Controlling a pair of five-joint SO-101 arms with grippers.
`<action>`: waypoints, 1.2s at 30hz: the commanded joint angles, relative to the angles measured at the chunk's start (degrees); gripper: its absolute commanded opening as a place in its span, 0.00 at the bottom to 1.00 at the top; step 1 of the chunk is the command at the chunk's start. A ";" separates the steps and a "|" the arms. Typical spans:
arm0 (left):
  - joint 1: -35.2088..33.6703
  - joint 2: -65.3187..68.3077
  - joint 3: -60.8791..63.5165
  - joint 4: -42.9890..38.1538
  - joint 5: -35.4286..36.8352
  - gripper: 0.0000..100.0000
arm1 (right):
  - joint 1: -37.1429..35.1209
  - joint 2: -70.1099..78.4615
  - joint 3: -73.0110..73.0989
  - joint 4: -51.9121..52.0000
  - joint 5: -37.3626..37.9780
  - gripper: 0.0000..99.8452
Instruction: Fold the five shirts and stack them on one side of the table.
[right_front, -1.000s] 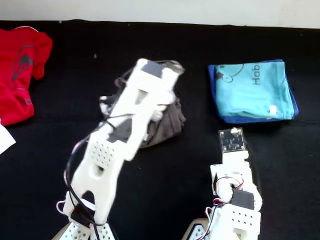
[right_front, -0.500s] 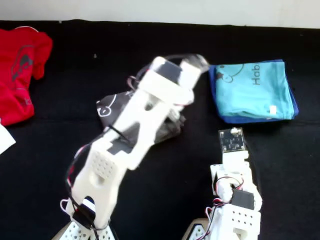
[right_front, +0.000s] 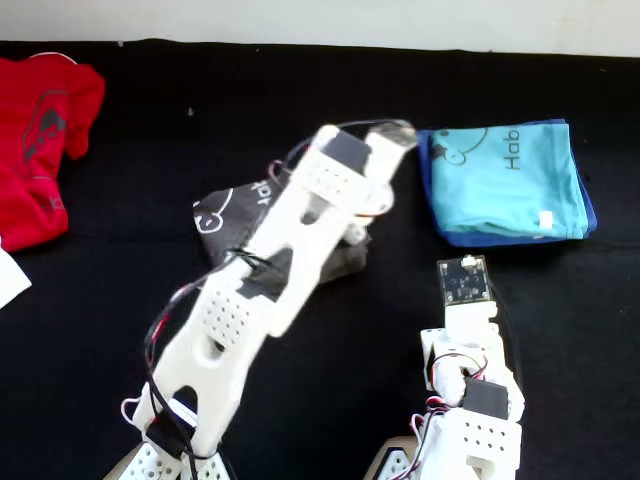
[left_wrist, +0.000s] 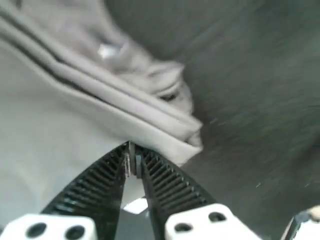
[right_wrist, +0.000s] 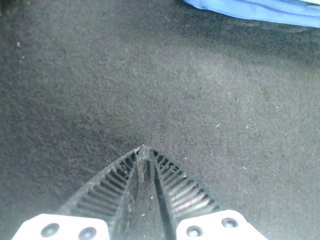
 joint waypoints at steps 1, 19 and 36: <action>0.57 -0.40 -2.33 -6.86 0.35 0.01 | 0.57 -0.57 4.88 0.22 0.44 0.01; -12.09 -9.63 -7.78 4.92 0.35 0.01 | 0.57 -0.57 4.79 0.22 0.35 0.01; -30.37 7.87 -8.75 -1.49 0.18 0.01 | -28.26 41.45 -52.35 7.78 -15.47 0.01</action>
